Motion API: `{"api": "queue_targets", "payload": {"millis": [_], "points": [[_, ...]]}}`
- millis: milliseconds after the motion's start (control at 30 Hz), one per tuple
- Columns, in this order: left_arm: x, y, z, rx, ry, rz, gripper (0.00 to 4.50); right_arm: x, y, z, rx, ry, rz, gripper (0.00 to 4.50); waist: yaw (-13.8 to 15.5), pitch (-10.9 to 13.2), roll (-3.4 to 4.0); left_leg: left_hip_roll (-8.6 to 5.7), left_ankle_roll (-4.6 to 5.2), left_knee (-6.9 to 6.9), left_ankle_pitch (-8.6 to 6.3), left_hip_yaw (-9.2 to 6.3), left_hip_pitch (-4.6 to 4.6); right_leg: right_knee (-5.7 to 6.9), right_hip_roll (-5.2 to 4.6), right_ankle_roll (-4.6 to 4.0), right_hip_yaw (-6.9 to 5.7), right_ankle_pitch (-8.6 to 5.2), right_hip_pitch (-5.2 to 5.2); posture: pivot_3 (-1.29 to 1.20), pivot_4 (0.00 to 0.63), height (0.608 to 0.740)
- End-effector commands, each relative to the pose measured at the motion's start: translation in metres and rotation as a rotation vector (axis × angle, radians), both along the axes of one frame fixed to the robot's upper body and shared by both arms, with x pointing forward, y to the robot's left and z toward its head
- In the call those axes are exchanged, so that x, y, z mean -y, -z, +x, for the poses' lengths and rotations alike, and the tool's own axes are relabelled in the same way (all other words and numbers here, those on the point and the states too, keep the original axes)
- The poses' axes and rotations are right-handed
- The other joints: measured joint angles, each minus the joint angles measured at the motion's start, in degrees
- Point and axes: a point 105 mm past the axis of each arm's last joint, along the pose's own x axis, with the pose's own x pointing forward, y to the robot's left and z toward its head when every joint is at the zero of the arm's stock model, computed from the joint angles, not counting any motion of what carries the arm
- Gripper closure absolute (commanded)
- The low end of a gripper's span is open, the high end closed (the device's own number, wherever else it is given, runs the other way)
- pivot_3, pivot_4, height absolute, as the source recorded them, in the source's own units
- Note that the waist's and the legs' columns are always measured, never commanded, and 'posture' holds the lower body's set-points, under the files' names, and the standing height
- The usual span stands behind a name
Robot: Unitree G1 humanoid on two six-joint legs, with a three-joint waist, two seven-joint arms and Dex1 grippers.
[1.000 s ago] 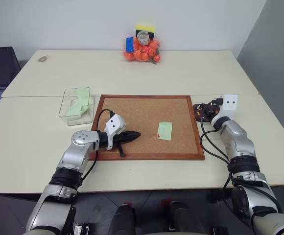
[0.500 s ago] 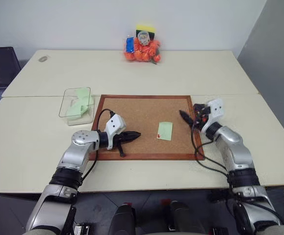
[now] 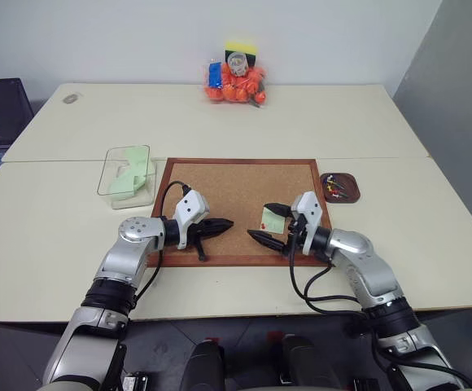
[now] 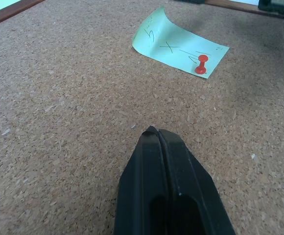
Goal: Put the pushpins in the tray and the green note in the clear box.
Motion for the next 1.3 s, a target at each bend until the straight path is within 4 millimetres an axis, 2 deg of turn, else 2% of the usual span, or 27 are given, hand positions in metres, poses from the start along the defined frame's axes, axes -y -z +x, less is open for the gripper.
{"api": "queue_targets", "payload": {"millis": [33, 167, 267, 333, 600, 900, 1133, 1300], "points": [[-0.005, 0.015, -0.006, -0.046, -0.004, 0.047, 4.5, -0.007, 0.003, 0.005, 0.048, -0.024, -0.038, 0.03, 0.0, 0.0, 0.0, 0.0, 0.0, 0.0, 0.0, 0.0, 0.0, 0.0, 0.0, 0.0, 0.0, 0.0, 0.0, 0.0, 0.15, 0.74], [-0.005, 0.016, -0.008, -0.046, -0.004, 0.045, 4.5, -0.009, 0.009, 0.01, 0.046, -0.018, -0.052, 0.03, -0.1, 0.0, -0.02, 0.01, 0.0, 0.0, 0.0, -0.01, 0.05, 0.03, 0.0, 0.01, 0.0, 0.0, 0.02, 0.0, 0.15, 0.74], [-0.006, 0.016, -0.009, -0.047, -0.007, 0.045, 4.5, -0.009, 0.011, 0.012, 0.046, -0.014, -0.054, 0.48, -0.2, 0.0, -0.05, 0.03, 0.0, 0.0, 0.0, 0.0, 0.07, 0.03, 0.03, 0.01, 0.02, 0.0, 0.02, 0.0, 0.15, 0.74], [-0.006, 0.016, -0.009, -0.047, -0.009, 0.045, 4.5, -0.009, 0.011, 0.013, 0.043, -0.01, -0.05, 0.96, -0.2, -0.1, -0.07, 0.03, 0.0, 0.0, 0.0, -0.01, 0.08, 0.04, 0.04, 0.0, 0.02, 0.0, 0.02, 0.0, 0.15, 0.74], [-0.005, 0.015, -0.007, -0.045, -0.012, 0.042, 4.5, -0.014, 0.009, 0.016, 0.06, -0.018, -0.064, 2.41, -0.2, -0.1, -0.09, 0.04, 0.0, 0.0, 0.0, 0.0, 0.09, 0.05, 0.04, 0.0, 0.03, 0.0, 0.03, 0.0, 0.15, 0.74], [-0.003, 0.015, -0.006, -0.043, -0.01, 0.038, 4.5, -0.015, 0.014, 0.017, 0.072, -0.016, -0.11, 4.41, -0.2, -0.1, -0.09, 0.04, 0.0, 0.0, 0.0, 0.0, 0.09, 0.05, 0.04, 0.0, 0.03, 0.01, 0.03, 0.0, 0.15, 0.74], [-0.003, 0.015, -0.006, -0.043, -0.014, 0.035, 4.5, -0.011, 0.014, 0.02, 0.086, 0.004, -0.144, 4.47, -0.2, -0.1, -0.09, 0.04, 0.0, 0.0, 0.0, 0.0, 0.09, 0.05, 0.04, 0.0, 0.02, 0.01, 0.03, 0.0, 0.15, 0.74], [-0.005, 0.016, -0.006, -0.043, -0.024, 0.034, 4.5, -0.011, -0.025, 0.021, 0.141, 0.018, -0.048, 4.47, -0.1, -0.1, -0.09, 0.04, 0.0, 0.0, 0.0, -0.01, 0.06, 0.05, 0.04, 0.0, 0.02, 0.01, 0.02, 0.0, 0.15, 0.74]]}}
